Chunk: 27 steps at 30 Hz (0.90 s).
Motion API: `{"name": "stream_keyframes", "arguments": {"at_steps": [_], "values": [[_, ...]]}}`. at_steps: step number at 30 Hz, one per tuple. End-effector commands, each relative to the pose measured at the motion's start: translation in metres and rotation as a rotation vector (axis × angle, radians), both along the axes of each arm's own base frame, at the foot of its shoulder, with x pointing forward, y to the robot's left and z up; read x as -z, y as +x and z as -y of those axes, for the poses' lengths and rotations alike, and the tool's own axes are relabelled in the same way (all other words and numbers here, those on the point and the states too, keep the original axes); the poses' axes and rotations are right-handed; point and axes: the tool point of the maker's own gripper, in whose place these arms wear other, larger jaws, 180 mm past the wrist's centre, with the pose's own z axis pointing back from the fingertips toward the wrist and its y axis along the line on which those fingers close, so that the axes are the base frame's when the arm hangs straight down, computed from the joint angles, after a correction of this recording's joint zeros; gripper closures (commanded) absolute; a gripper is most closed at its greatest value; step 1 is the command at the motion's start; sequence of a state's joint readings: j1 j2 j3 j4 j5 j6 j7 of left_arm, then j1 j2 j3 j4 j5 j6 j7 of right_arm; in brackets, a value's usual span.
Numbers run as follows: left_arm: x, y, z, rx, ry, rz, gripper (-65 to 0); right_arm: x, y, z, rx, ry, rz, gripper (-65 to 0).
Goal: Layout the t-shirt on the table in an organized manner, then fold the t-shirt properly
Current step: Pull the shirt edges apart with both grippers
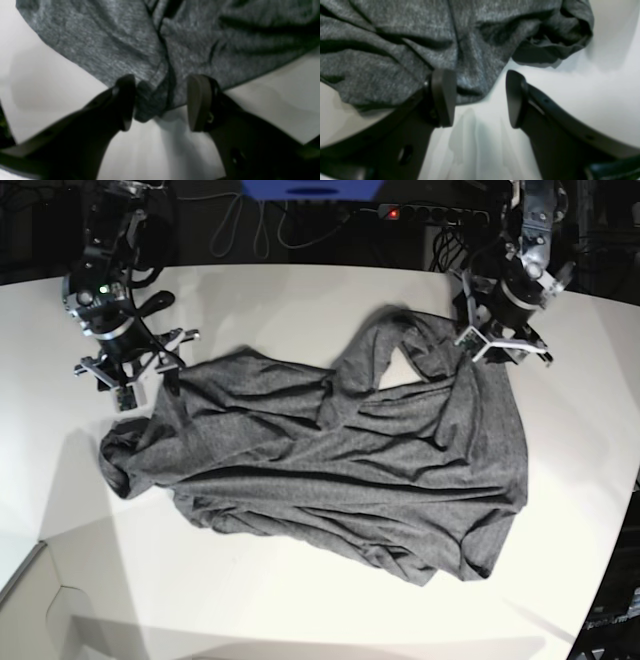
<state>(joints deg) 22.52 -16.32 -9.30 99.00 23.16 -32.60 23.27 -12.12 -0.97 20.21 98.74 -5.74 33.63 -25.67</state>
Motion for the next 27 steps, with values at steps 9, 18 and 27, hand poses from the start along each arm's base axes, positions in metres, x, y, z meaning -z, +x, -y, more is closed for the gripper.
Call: {"name": "stream_keyframes", "arguments": {"at_steps": [9, 18, 27], "values": [[-0.006, 0.006, -0.003, 0.018, 0.013, 0.025, -32.5, -0.016, 0.011, 0.001, -0.003, 0.002, 0.063, -32.1], [0.028, -0.004, -0.014, -0.023, 0.002, -0.068, -32.5, -0.017, 0.012, 0.001, -0.003, 0.002, 0.066, -32.1], [0.057, -0.024, 0.001, 0.012, -0.017, -0.163, -19.5, -0.018, 0.012, 0.000, -0.004, 0.001, 0.067, -32.1]]}}
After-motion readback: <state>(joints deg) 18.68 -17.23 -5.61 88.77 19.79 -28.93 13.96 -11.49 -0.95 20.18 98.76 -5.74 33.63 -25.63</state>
